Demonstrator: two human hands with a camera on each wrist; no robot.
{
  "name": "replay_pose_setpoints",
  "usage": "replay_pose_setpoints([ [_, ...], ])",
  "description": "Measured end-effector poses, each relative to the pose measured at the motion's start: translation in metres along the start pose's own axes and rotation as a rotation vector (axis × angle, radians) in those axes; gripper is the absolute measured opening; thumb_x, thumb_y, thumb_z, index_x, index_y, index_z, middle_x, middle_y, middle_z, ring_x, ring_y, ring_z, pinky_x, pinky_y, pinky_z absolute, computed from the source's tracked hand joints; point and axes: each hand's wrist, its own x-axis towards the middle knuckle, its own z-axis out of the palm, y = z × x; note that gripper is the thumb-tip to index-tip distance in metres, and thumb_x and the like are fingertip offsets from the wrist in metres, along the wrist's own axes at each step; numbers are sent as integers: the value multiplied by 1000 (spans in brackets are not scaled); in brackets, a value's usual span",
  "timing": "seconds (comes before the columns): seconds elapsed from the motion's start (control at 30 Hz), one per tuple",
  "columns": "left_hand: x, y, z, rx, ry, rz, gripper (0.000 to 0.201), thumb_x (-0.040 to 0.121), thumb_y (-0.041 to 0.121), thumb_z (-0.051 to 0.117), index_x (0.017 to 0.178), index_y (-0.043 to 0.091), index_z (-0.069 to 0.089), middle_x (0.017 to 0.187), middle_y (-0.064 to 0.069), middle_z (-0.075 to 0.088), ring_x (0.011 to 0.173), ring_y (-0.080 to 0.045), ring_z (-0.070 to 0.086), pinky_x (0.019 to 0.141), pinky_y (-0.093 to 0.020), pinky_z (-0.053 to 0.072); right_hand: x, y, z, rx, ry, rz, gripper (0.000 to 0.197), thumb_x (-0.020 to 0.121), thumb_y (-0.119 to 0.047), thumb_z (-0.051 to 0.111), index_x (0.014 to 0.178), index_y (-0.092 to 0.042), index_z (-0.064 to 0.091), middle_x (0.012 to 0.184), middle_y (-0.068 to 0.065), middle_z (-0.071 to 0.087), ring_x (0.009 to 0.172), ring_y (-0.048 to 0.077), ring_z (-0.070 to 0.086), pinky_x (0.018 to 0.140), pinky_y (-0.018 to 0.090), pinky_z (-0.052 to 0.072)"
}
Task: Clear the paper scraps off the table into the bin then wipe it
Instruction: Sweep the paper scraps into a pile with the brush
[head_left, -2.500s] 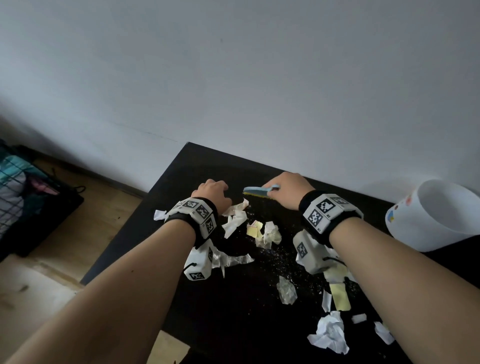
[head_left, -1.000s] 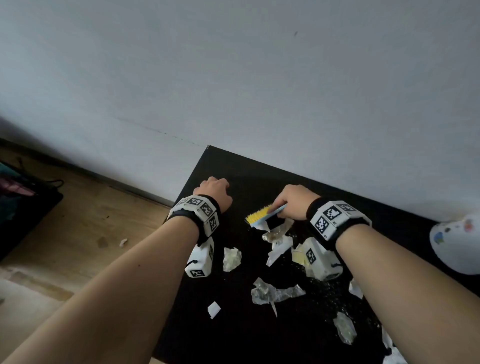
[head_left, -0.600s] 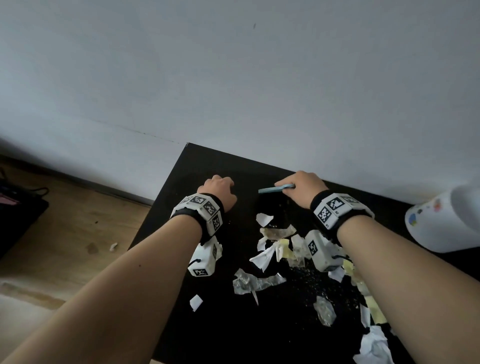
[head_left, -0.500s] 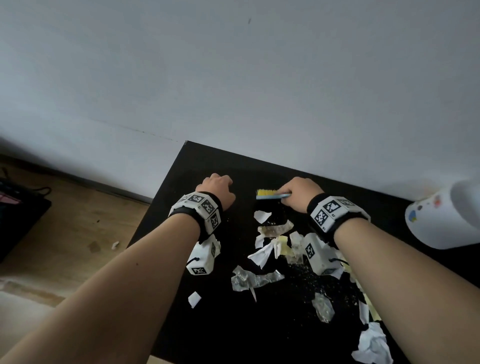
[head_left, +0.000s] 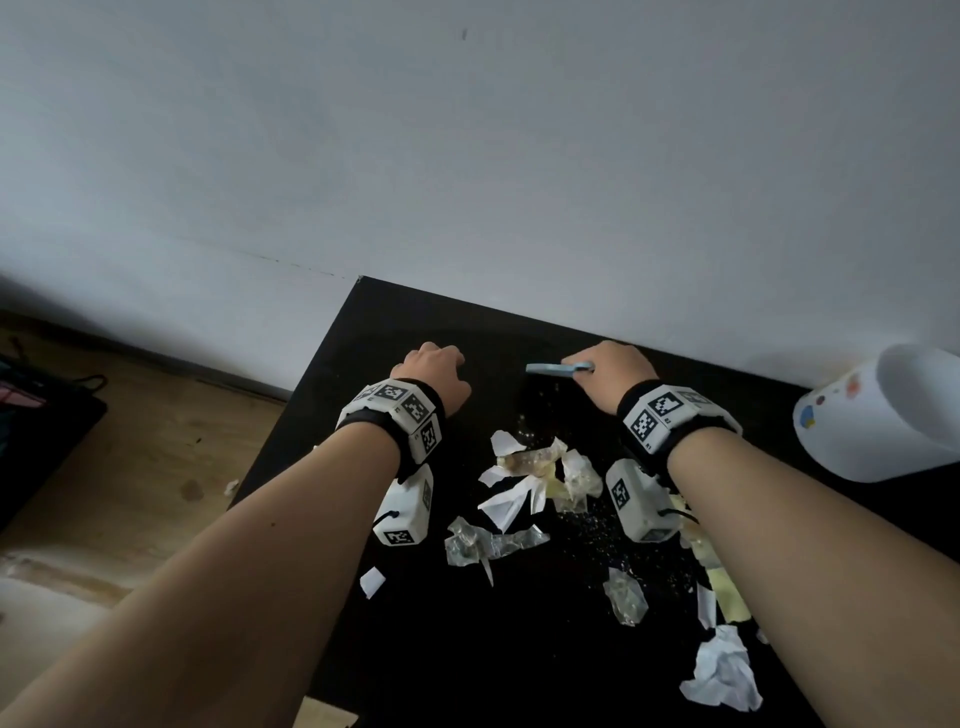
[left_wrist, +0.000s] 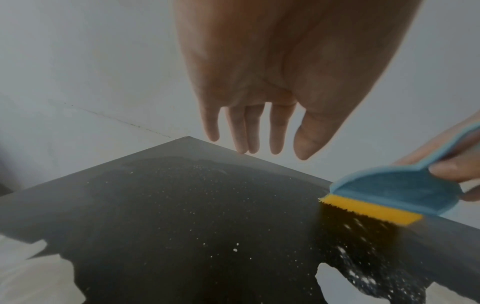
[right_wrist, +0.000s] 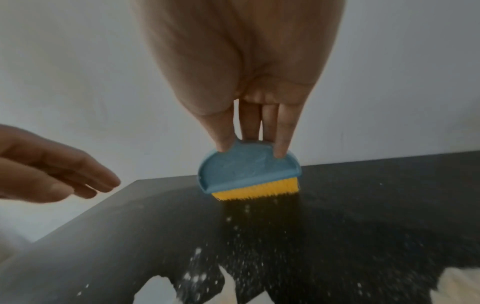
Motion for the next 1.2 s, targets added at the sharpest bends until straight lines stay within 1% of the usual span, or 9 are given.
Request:
replay_pose_setpoints([
  [0.1,-1,-5,2,1,-7,-21,48,93,25,53,140,20,41,144,-8,38,131,-27,40,107,-42,40,-3,-6,6,-36,-127,-5,31,93,-15,50,115,-24,70,111,6,69,103,26,63,83,31,50],
  [0.23,-6,-5,4,-14,11,-13,47,93,24,52,139,20,43,143,-8,39,130,-27,41,105,-41,41,-13,-20,4,-59,-265,-96,33,92,-12,49,115,-22,71,118,2,68,106,22,62,90,29,51],
  [0.4,-11,-5,-2,-36,58,2,47,93,24,52,139,20,43,143,-9,39,131,-27,40,106,-41,40,-15,-24,-8,-73,-191,-122,33,91,-13,49,111,-26,72,109,2,69,99,22,64,83,30,54],
  [0.53,-19,-18,2,-40,54,-23,47,93,24,51,138,20,43,143,-9,39,131,-27,40,106,-41,39,-12,-25,-3,-101,-46,-147,31,92,-11,44,80,-27,69,85,4,64,86,26,61,65,30,47],
  [0.67,-24,-36,6,-42,57,-59,46,92,24,51,138,20,44,142,-9,40,131,-28,40,106,-41,39,-17,-28,16,-65,-143,-128,33,95,-13,47,116,-26,69,109,4,69,99,24,64,83,31,52],
  [0.77,-25,-46,6,-55,56,-75,46,92,24,51,138,21,44,142,-9,40,131,-28,40,106,-40,38,-20,-36,15,-95,-232,-127,31,93,-14,52,118,-24,69,113,3,69,100,21,64,81,27,52],
  [0.9,-28,-57,7,-67,62,-85,46,93,25,51,138,21,44,143,-9,39,131,-28,39,107,-40,38,-20,-58,-2,-68,-52,-196,33,93,-16,50,119,-26,68,114,6,68,102,25,64,87,35,54],
  [1.03,-31,-78,2,-80,81,-98,46,93,25,51,138,21,44,143,-9,39,132,-28,39,108,-40,36,-13,-98,9,203,79,-195,43,96,-24,46,140,-25,48,139,3,55,119,26,58,102,40,47],
  [1.2,-33,-115,-4,-82,103,-131,46,91,24,52,136,19,46,141,-10,43,129,-27,42,107,-40,39,-3,-148,38,619,98,-109,34,95,-19,49,126,-22,61,127,-1,63,71,18,71,66,27,61],
])
